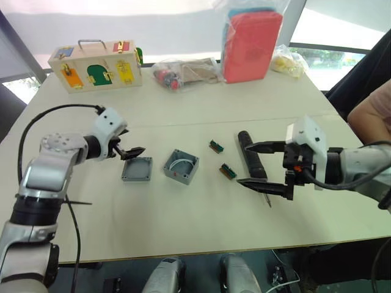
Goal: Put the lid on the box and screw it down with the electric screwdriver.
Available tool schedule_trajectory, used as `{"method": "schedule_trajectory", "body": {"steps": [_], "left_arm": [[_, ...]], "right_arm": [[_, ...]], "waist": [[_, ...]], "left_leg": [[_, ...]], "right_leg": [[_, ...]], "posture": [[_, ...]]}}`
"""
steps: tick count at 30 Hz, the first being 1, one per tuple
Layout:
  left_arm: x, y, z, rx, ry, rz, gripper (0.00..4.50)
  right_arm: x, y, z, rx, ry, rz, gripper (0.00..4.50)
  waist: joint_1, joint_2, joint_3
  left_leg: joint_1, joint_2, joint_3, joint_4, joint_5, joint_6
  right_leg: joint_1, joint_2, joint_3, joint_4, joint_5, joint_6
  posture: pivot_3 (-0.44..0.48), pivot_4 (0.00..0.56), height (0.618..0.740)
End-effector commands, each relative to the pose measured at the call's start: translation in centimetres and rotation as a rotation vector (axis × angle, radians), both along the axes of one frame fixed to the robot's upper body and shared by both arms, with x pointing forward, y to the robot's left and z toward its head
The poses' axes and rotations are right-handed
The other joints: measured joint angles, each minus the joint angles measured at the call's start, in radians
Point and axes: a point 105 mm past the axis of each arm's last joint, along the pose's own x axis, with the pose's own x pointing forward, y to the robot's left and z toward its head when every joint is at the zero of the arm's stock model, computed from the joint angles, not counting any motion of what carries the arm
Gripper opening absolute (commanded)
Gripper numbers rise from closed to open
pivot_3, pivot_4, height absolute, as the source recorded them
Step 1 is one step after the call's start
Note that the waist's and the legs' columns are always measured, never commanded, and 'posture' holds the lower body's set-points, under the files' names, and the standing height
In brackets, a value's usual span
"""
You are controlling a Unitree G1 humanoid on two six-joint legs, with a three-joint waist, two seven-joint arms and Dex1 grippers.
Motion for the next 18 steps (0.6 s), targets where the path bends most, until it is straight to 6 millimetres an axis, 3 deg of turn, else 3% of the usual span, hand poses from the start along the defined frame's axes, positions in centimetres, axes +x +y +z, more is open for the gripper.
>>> {"method": "schedule_trajectory", "body": {"steps": [1,4,12,17,18], "left_arm": [[-0.3,2.5,0.0,-0.017,0.017,0.258,4.39],[-0.5,2.8,-1.1,-0.061,0.079,0.364,4.39],[-1.8,1.5,-5.0,-0.109,0.217,0.427,4.39],[-1.8,1.4,-6.4,-0.109,0.251,0.439,4.39],[-1.7,1.5,-6.6,-0.118,0.263,0.447,4.17]], "right_arm": [[0.1,0.4,0.7,-0.003,-0.042,0.042,4.50],[0.3,0.5,0.7,-0.014,-0.044,0.053,4.50],[0.5,0.3,0.9,-0.027,-0.050,0.060,4.50],[0.4,0.2,0.9,-0.032,-0.053,0.055,4.50],[0.4,0.2,0.9,-0.032,-0.054,0.054,4.50]], "waist": [[0.002,0.000,0.000],[0.009,0.000,0.000],[0.021,0.000,0.000],[0.021,0.000,-0.001],[0.021,0.000,-0.001]], "left_leg": [[0.000,0.000,0.000,0.000,0.000,0.000],[0.000,0.000,0.000,0.000,0.000,0.000],[0.000,0.000,0.000,0.000,0.002,-0.003],[0.001,0.000,0.000,0.000,0.002,-0.004],[0.001,0.000,0.000,0.000,0.002,-0.004]], "right_leg": [[0.000,0.000,0.000,0.000,0.000,0.000],[0.000,0.000,0.000,0.001,0.000,0.000],[0.000,-0.001,0.000,0.001,0.000,0.000],[0.000,-0.001,0.000,0.001,0.000,0.000],[0.000,-0.001,0.000,0.001,0.000,0.000]], "posture": [[0.000,0.150,0.740],[0.000,0.150,0.740],[0.000,0.150,0.740],[0.000,0.150,0.740],[0.000,0.150,0.740]]}}
